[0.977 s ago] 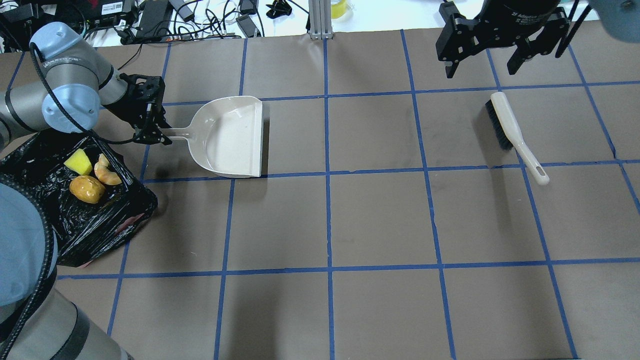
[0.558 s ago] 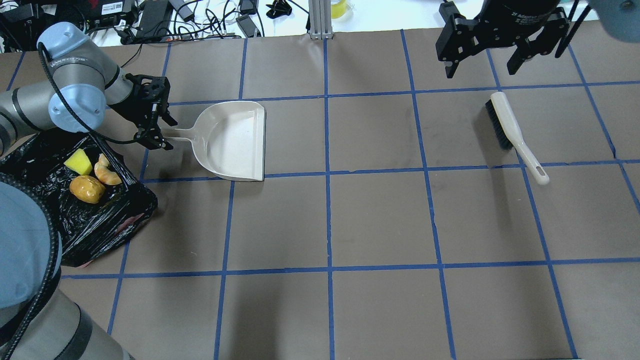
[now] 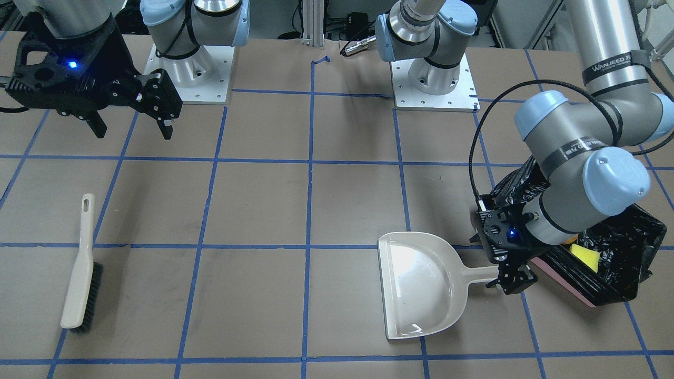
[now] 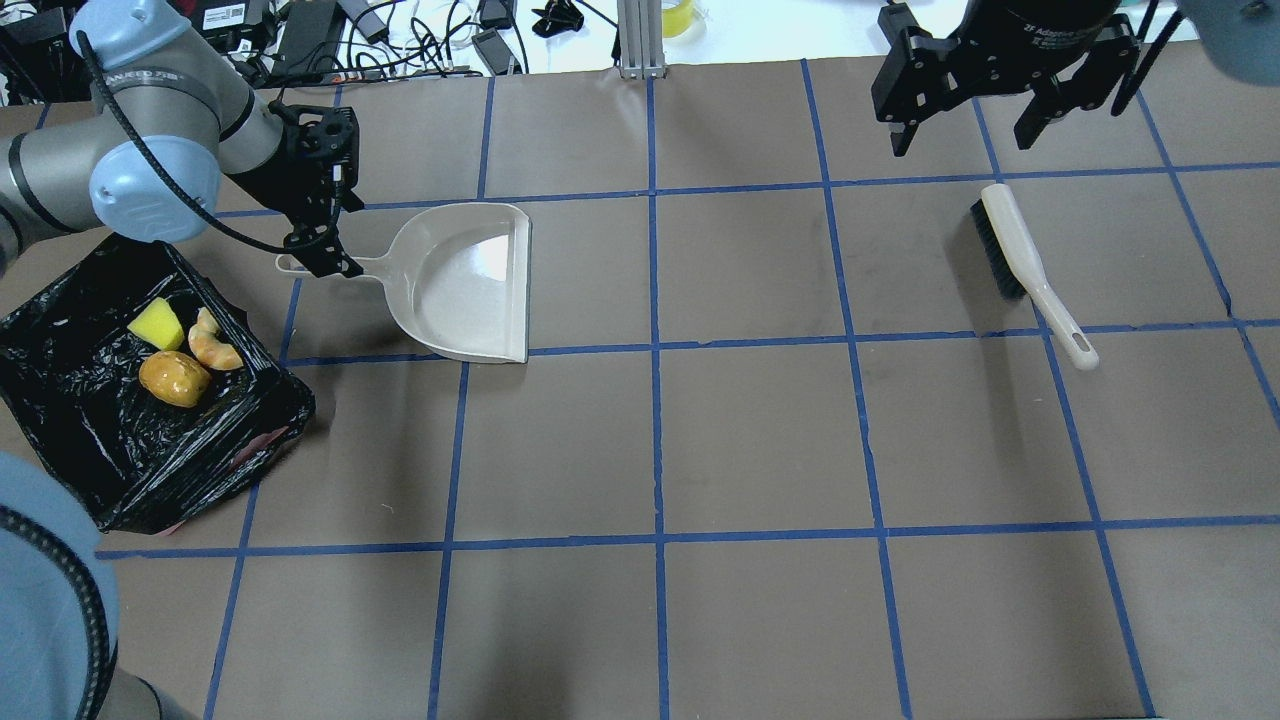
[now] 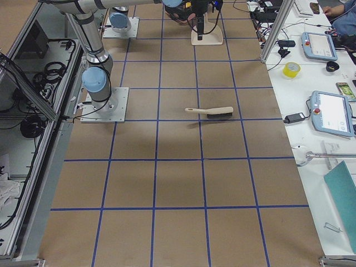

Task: Sweep and dump trash into bin

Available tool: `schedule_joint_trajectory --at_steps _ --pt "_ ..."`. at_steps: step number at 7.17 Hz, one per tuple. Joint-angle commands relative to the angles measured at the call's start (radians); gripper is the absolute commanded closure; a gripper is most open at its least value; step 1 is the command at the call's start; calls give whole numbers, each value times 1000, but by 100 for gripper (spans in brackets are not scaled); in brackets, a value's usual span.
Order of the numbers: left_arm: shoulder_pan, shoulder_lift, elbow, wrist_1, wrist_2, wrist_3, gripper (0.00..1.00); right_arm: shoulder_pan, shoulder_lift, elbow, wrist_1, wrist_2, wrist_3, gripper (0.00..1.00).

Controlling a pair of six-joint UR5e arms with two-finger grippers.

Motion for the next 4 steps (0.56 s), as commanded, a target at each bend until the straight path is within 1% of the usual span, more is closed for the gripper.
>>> schedule_joint_trajectory --at_steps 1,2,3,4 --pt "-59 103 -5 -48 4 -331 0 0 2 0 0 0 0 0" --pt "-89 146 -8 -73 10 -503 0 0 0 0 0 -2 -1 0" --pt "-106 187 -11 -113 27 -623 0 0 0 0 0 -2 -1 0" --pt "-106 235 -4 -192 38 -681 0 0 0 0 0 -2 -1 0"
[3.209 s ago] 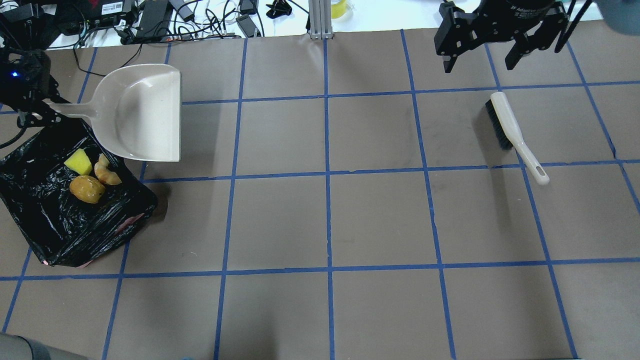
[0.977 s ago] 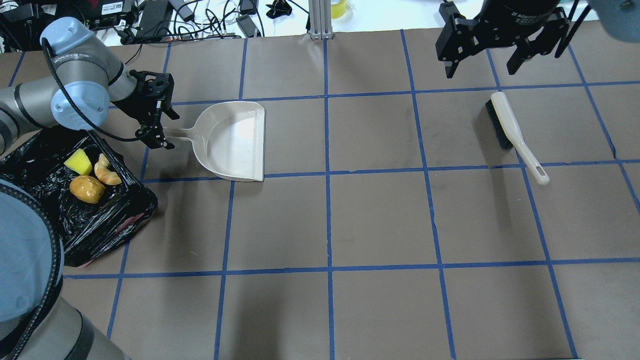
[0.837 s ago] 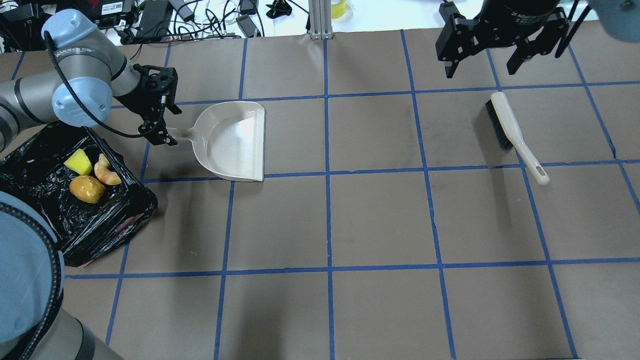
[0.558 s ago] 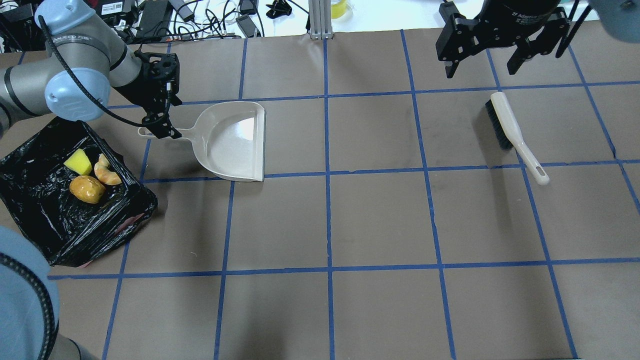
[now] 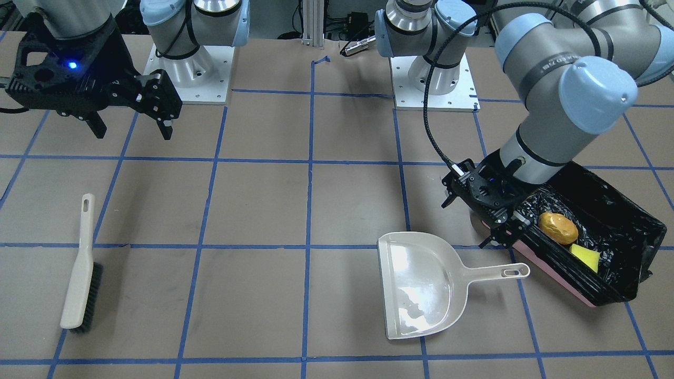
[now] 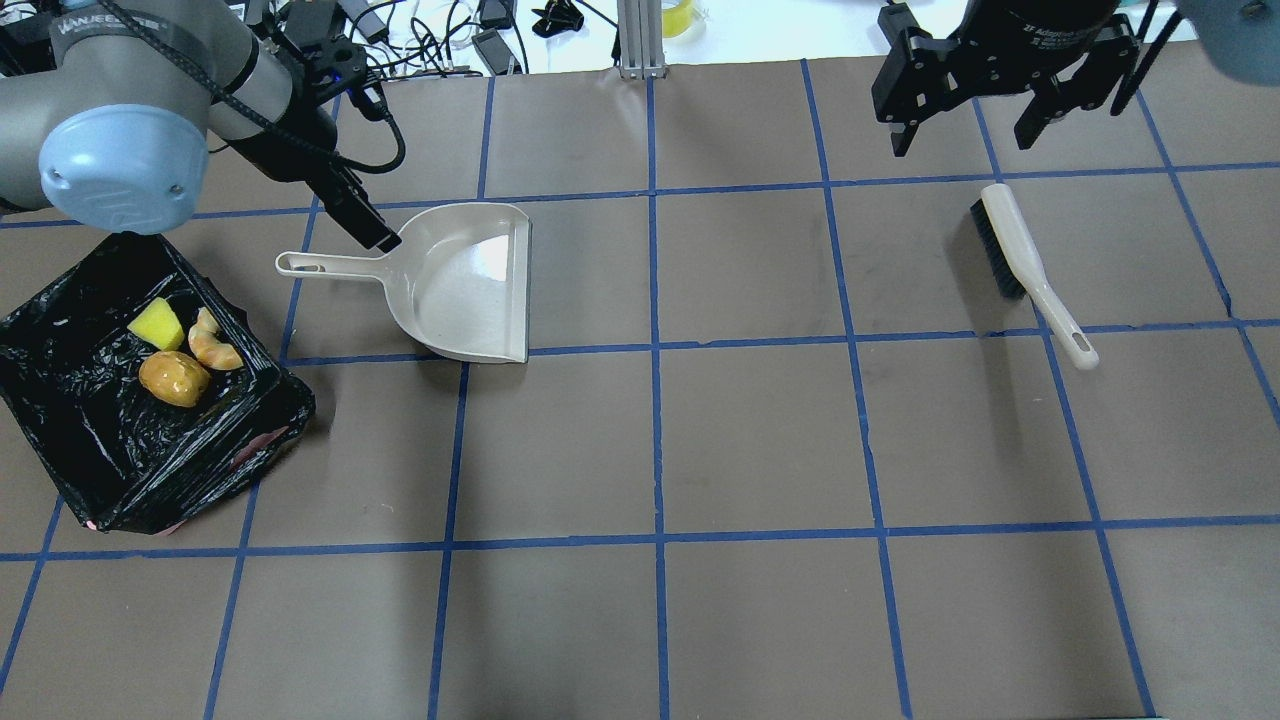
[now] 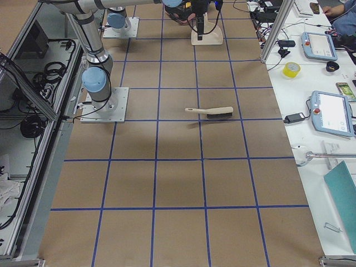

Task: Sweep and dump trash into bin

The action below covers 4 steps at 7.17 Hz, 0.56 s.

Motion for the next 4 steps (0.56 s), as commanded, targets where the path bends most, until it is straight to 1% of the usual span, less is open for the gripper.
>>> schedule_joint_trajectory --at_steps 1,2,4 --pt "-11 107 4 -132 29 -200 0 0 0 0 0 0 0 0" --pt "-11 149 6 -180 47 -274 0 0 0 2 0 0 1 0" --pt "-11 213 -5 -200 46 -517 0 0 0 0 0 0 0 0"
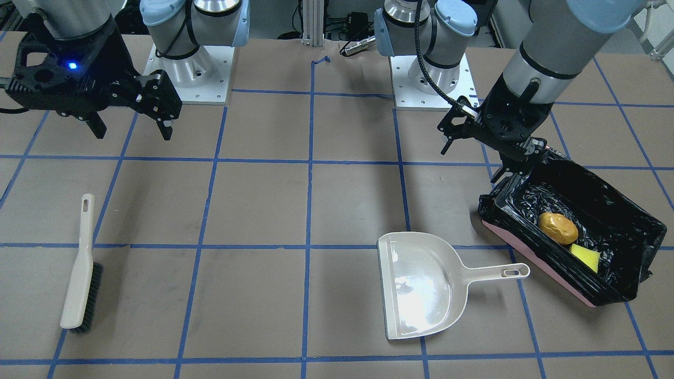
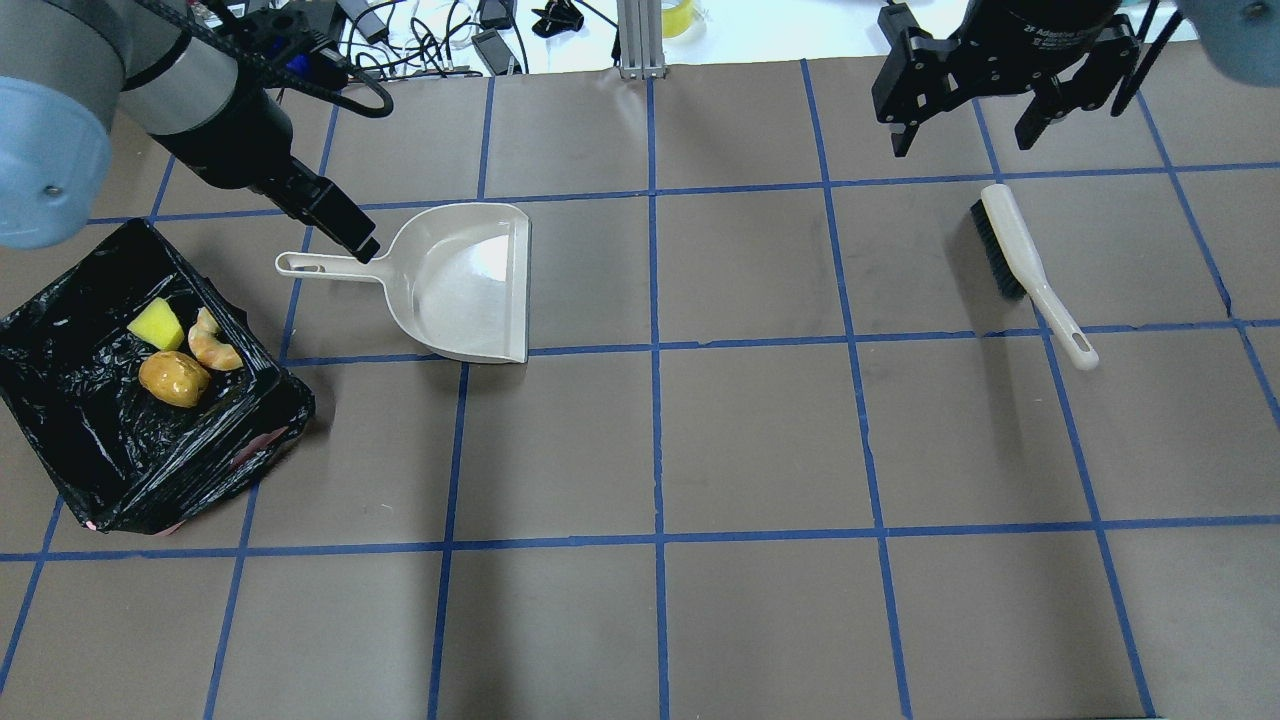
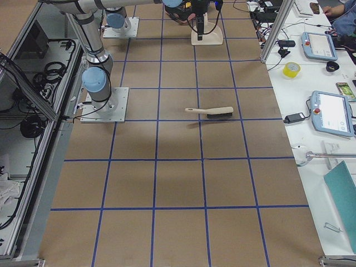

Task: Sweep and dump trash into bin

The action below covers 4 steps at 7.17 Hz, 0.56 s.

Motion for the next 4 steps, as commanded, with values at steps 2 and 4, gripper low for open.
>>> schedule_joint_trajectory --at_steps 2,4 --pt "0 74 -5 -57 10 -310 0 0 0 1 0 -2 1 0" --pt "0 110 -5 -80 107 -380 0 0 0 0 0 0 1 0"
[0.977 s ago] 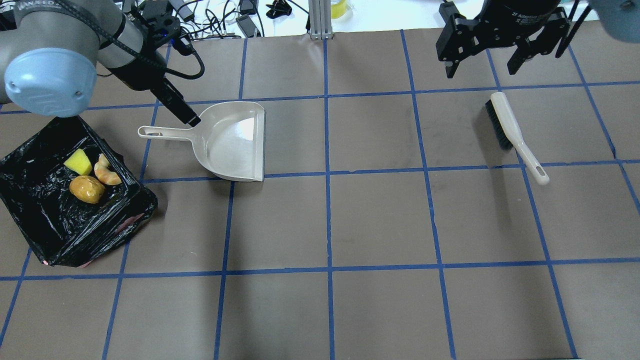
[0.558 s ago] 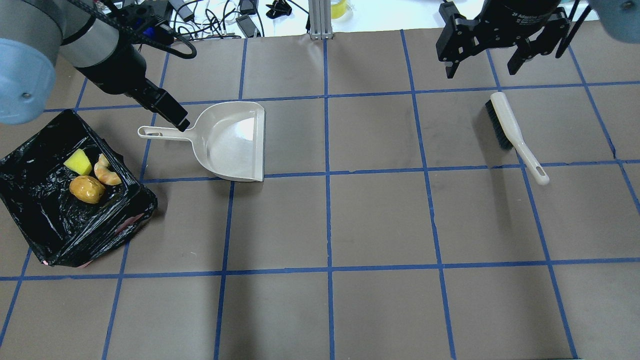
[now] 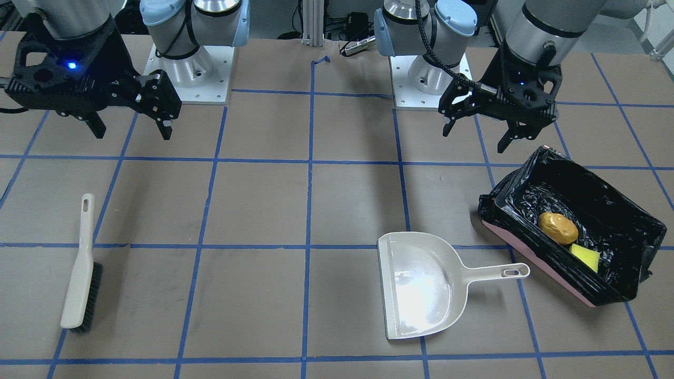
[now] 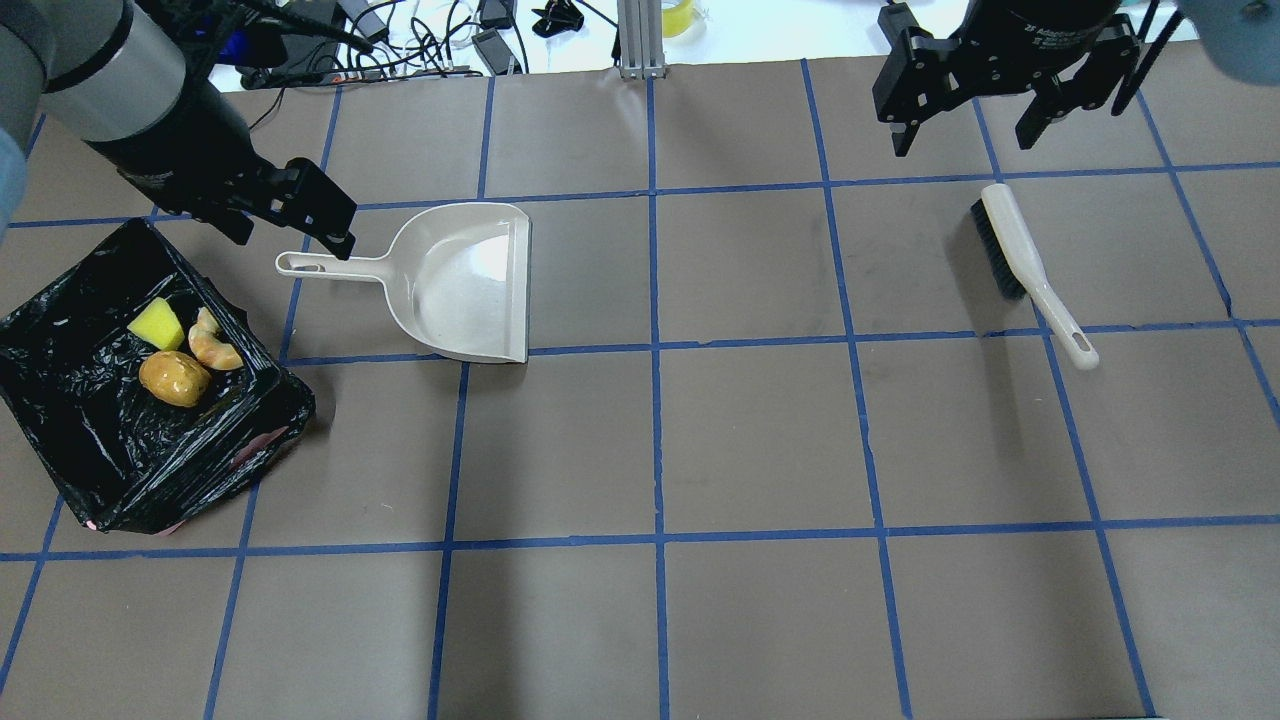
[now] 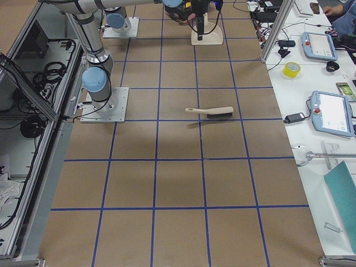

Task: Sweep and dump trash into bin

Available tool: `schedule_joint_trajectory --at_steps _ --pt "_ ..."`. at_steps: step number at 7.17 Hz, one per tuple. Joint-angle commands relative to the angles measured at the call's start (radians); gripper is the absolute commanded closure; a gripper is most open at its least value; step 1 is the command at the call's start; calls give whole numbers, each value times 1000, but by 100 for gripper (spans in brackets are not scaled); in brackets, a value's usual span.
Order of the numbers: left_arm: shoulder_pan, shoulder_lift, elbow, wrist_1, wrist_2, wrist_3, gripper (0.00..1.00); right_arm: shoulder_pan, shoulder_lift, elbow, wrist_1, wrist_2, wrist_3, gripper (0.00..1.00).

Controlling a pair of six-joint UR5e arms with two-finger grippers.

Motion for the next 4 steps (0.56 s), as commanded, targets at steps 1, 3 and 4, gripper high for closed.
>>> schedule_joint_trajectory --at_steps 1,3,4 --pt "0 31 -3 -27 34 -41 0 -1 0 0 0 0 -1 0" --pt "0 33 -3 -32 0 -60 0 -1 0 1 0 0 -1 0" --pt "-2 35 -1 -32 3 -70 0 -1 0 1 0 0 -1 0"
